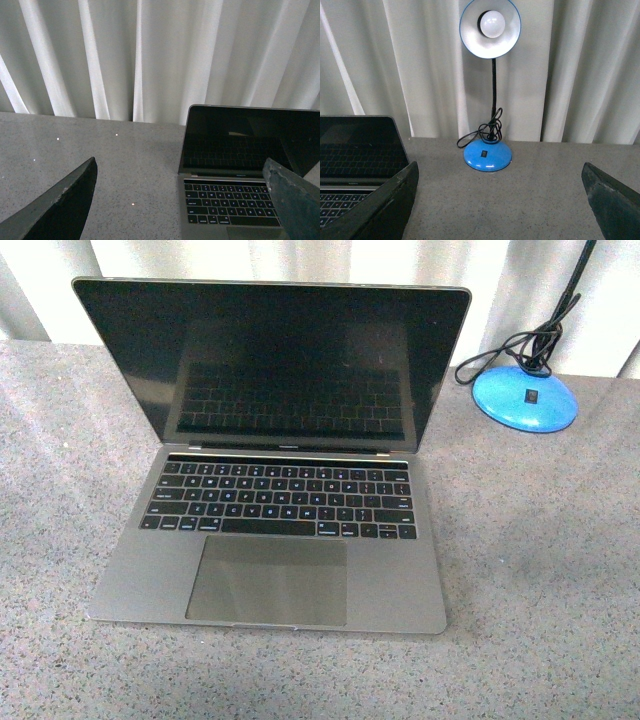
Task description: Close laptop
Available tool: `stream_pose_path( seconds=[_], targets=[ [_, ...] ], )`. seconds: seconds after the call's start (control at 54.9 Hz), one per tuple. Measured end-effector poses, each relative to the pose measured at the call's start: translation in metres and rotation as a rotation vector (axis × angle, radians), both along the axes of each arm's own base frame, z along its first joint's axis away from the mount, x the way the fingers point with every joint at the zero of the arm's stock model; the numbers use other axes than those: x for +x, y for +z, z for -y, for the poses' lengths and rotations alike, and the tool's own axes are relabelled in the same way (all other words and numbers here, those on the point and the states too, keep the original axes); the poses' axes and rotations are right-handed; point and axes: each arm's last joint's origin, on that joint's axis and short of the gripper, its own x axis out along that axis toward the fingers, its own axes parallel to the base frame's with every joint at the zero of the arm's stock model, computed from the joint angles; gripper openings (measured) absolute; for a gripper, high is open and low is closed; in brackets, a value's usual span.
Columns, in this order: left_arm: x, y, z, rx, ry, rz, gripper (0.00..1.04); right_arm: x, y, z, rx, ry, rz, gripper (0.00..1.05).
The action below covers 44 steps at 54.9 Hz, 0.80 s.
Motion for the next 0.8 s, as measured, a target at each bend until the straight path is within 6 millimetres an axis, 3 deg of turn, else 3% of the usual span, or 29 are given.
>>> stream_pose_path(
  seconds=[0.802],
  targets=[
    [0.0,0.0,0.0,0.0,0.0,0.0,0.98,0.0,0.0,0.0,0.0,0.0,0.0,0.95]
  ],
)
